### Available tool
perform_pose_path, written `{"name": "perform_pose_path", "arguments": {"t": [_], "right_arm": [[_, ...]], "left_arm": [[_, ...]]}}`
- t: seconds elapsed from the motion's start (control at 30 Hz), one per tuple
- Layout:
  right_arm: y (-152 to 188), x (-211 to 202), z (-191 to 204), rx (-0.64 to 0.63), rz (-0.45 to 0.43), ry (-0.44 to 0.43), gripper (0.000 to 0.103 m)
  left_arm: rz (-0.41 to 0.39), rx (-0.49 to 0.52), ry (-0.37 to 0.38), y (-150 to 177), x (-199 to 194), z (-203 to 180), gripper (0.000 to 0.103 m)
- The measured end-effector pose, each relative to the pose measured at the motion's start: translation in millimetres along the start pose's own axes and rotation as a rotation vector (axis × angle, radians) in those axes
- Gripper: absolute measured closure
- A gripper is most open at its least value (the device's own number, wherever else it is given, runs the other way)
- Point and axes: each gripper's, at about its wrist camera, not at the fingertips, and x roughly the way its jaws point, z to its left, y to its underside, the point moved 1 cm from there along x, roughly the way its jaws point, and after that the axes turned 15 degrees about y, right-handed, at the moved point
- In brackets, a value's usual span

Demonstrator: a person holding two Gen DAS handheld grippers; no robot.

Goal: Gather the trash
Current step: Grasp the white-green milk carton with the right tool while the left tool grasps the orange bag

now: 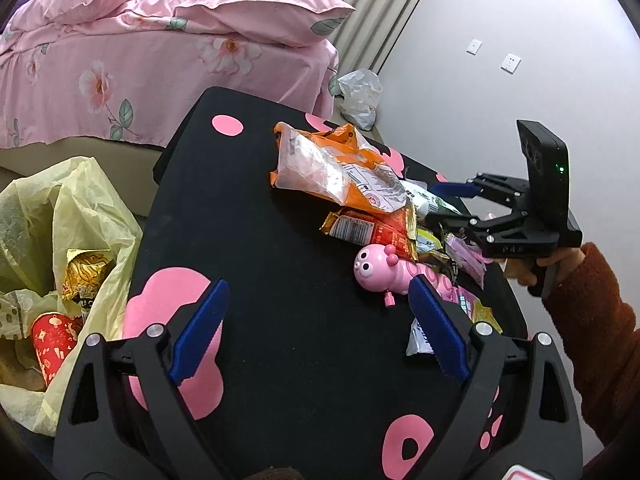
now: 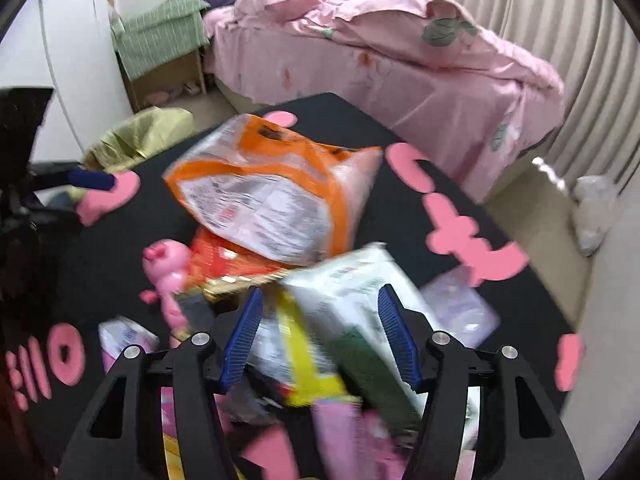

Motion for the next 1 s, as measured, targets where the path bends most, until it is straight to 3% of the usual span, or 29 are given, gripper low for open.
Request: {"name": "perform_pose_path", "arguments": {"t": [0.13,0.27,0.5,0.7,0.8,0.87,0.93,1.0], "right_arm": [[9,6,-36,0.038,0.06,0.033,0.047],[13,30,-62,0.091,0.15,-0.042,0.047],[1,45,-54,0.046,0.164,-0.038,0.041],[-4,65,-38,-0.002,0.236,-0.015,0.041],[-4,59,-38,0.061,0.221,0.036,0.047],[-3,42,-39,0.148,0.191,0.023,0.05],[-2,23,-39,0.207,0.157,0.062,0.056],[0,1,-37,0.256,0.125,0.1,0.056]], "left_arm": [[-0.003,-0.008,0.007,1,-1,1,0.016],[0.004,-0.011,0.013,0,2,2,0.016],[0.009,-0.025,0.008,0,4,6,0.016],[0.008,-0.018,0.012,2,3,3,0.016],[0.002,-0.021,0.014,1,0,4,0.016],[-0.003,-0.025,0.015,-1,-1,6,0.016],[-0.005,-0.032,0.025,-4,-1,7,0.016],[-0.005,-0.026,0.033,-11,2,6,0.016]]}}
